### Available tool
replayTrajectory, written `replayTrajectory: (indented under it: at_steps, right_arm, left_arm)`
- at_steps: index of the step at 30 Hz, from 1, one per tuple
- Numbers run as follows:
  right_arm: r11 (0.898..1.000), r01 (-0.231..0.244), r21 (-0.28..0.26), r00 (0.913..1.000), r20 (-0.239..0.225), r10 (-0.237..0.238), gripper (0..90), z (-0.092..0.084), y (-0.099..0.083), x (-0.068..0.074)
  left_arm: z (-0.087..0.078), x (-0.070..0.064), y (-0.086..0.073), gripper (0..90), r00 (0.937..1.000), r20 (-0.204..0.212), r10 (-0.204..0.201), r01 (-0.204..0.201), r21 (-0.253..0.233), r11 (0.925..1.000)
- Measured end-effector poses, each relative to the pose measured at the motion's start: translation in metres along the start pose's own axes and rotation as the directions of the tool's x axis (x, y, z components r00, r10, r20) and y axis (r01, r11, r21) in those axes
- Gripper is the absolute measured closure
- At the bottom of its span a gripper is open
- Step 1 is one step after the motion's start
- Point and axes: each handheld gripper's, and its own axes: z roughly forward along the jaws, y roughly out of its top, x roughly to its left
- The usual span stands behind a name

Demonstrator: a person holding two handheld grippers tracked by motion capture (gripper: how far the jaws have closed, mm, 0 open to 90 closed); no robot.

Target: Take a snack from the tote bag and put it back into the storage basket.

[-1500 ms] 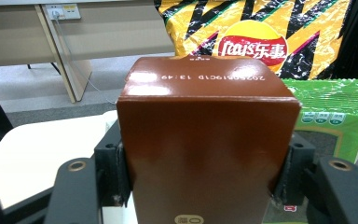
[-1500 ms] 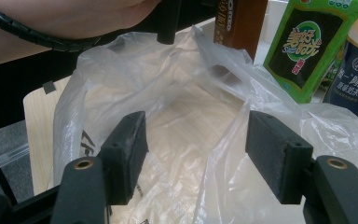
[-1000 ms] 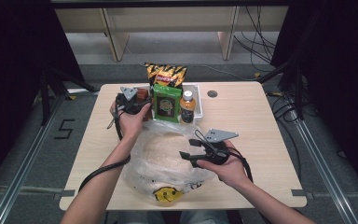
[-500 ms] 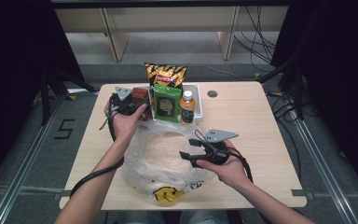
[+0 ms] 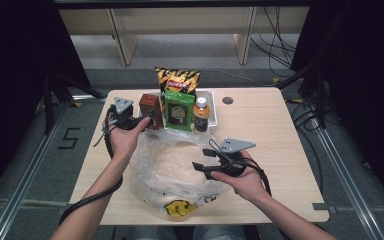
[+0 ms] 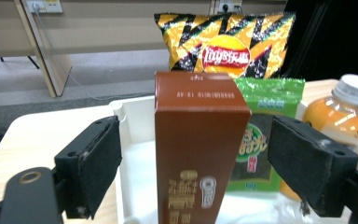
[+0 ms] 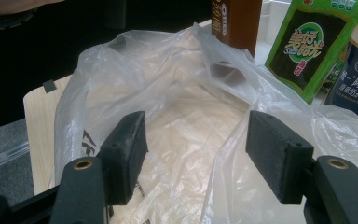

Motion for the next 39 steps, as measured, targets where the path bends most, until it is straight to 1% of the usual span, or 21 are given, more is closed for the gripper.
replayTrajectory:
  at_steps: [1, 2, 4, 6, 7, 11, 12, 13, 17, 20, 23, 24, 29, 31, 32, 33, 34, 35, 37, 38, 39]
  right_arm:
    - [1.0, -0.029, 0.008, 0.9996, 0.001, 0.029, 38.6, -0.001, 0.0, 0.002]
    - [1.0, 0.015, 0.012, 0.9998, 0.011, -0.015, 38.6, -0.002, 0.0, -0.001]
    - [1.0, -0.018, 0.021, 0.9998, 0.012, 0.018, 38.6, -0.003, 0.0, 0.001]
    - [1.0, -0.009, 0.012, 0.9998, 0.015, 0.008, 38.6, -0.003, 0.0, 0.0]
    - [1.0, -0.019, -0.008, 0.9994, 0.029, 0.019, 38.6, -0.002, 0.0, 0.0]
    - [0.999, -0.034, 0.005, 0.9993, 0.018, 0.034, 38.6, -0.003, 0.001, 0.001]
    - [1.0, -0.008, 0.008, 0.9999, 0.007, 0.008, 38.6, -0.002, 0.0, -0.001]
    - [1.0, -0.008, 0.009, 1.0, 0.006, 0.008, 38.6, -0.002, 0.0, -0.001]
    - [1.0, -0.011, 0.009, 0.9998, 0.015, 0.011, 38.6, -0.003, 0.001, 0.0]
    - [1.0, -0.013, 0.005, 0.9999, 0.004, 0.013, 38.6, -0.003, 0.001, 0.0]
    - [1.0, -0.013, 0.004, 0.9999, 0.004, 0.013, 38.6, -0.003, 0.001, 0.0]
    - [1.0, -0.003, 0.006, 0.9999, 0.014, 0.003, 38.6, -0.003, 0.001, 0.0]
    - [1.0, -0.009, 0.017, 0.9998, 0.015, 0.009, 38.5, -0.004, 0.0, 0.0]
    - [1.0, 0.001, 0.004, 0.9999, 0.016, -0.001, 38.5, -0.002, -0.001, 0.001]
    - [1.0, 0.001, 0.004, 0.9999, 0.016, -0.001, 38.5, -0.002, -0.001, 0.001]
    - [1.0, 0.025, -0.003, 0.9993, 0.027, -0.025, 38.5, -0.002, 0.0, 0.0]
    - [1.0, 0.015, 0.0, 0.9997, 0.021, -0.015, 38.4, -0.002, 0.0, 0.001]
    - [1.0, 0.028, -0.004, 0.9991, 0.032, -0.028, 38.5, -0.002, 0.0, 0.0]
    - [1.0, 0.007, 0.005, 0.9997, 0.022, -0.007, 38.4, -0.002, 0.0, 0.001]
    - [1.0, 0.001, 0.002, 0.9997, 0.024, -0.001, 38.4, -0.002, -0.001, 0.001]
    - [1.0, 0.003, 0.016, 0.9998, 0.02, -0.003, 38.4, -0.003, -0.001, 0.001]
  left_arm:
    - [0.0, 0.0, 0.0, 16.9, 1.0, 0.0, 0.0, 0.0, 0.0, 1.0]
    - [-0.005, 0.0, -0.003, 16.8, 0.9999, 0.01, -0.002, 0.002, 0.006, 1.0]
    - [-0.009, -0.001, -0.006, 16.9, 0.9999, 0.011, 0.001, -0.001, 0.018, 0.9998]
    - [-0.012, -0.001, -0.007, 16.8, 0.9999, 0.014, 0.002, -0.002, 0.025, 0.9997]
    - [-0.014, -0.002, -0.009, 16.9, 0.9998, 0.019, 0.0, -0.001, 0.026, 0.9997]
    - [-0.023, -0.004, -0.014, 17.1, 0.9995, 0.031, 0.007, -0.008, 0.033, 0.9994]
    - [-0.025, -0.005, -0.015, 17.1, 0.9994, 0.035, 0.007, -0.008, 0.034, 0.9994]
    - [-0.029, -0.006, -0.017, 17.1, 0.999, 0.041, 0.016, -0.018, 0.037, 0.9991]
    - [-0.036, -0.01, -0.021, 17.2, 0.9982, 0.054, 0.023, -0.025, 0.036, 0.999]
    - [-0.046, -0.014, -0.026, 17.3, 0.9967, 0.075, 0.032, -0.035, 0.042, 0.9985]
    - [-0.051, -0.016, -0.03, 17.3, 0.996, 0.084, 0.031, -0.035, 0.043, 0.9985]
    - [-0.055, -0.017, -0.033, 17.3, 0.9954, 0.09, 0.032, -0.036, 0.044, 0.9984]
    - [-0.064, -0.019, -0.037, 17.4, 0.9937, 0.106, 0.037, -0.042, 0.045, 0.9981]
    - [-0.072, -0.021, -0.042, 17.4, 0.992, 0.118, 0.044, -0.05, 0.047, 0.9977]
    - [-0.072, -0.021, -0.042, 17.4, 0.992, 0.118, 0.044, -0.05, 0.047, 0.9977]
    - [-0.075, -0.022, -0.044, 17.4, 0.9914, 0.123, 0.044, -0.05, 0.044, 0.9978]
    - [-0.08, -0.022, -0.048, 17.4, 0.991, 0.125, 0.048, -0.054, 0.046, 0.9975]
    - [-0.083, -0.023, -0.05, 17.4, 0.9906, 0.129, 0.046, -0.053, 0.046, 0.9976]
    - [-0.088, -0.023, -0.054, 17.4, 0.9899, 0.132, 0.052, -0.058, 0.048, 0.9971]
    - [-0.09, -0.023, -0.055, 17.4, 0.9896, 0.134, 0.052, -0.059, 0.05, 0.997]
    - [-0.093, -0.023, -0.057, 17.4, 0.9896, 0.135, 0.05, -0.058, 0.052, 0.997]
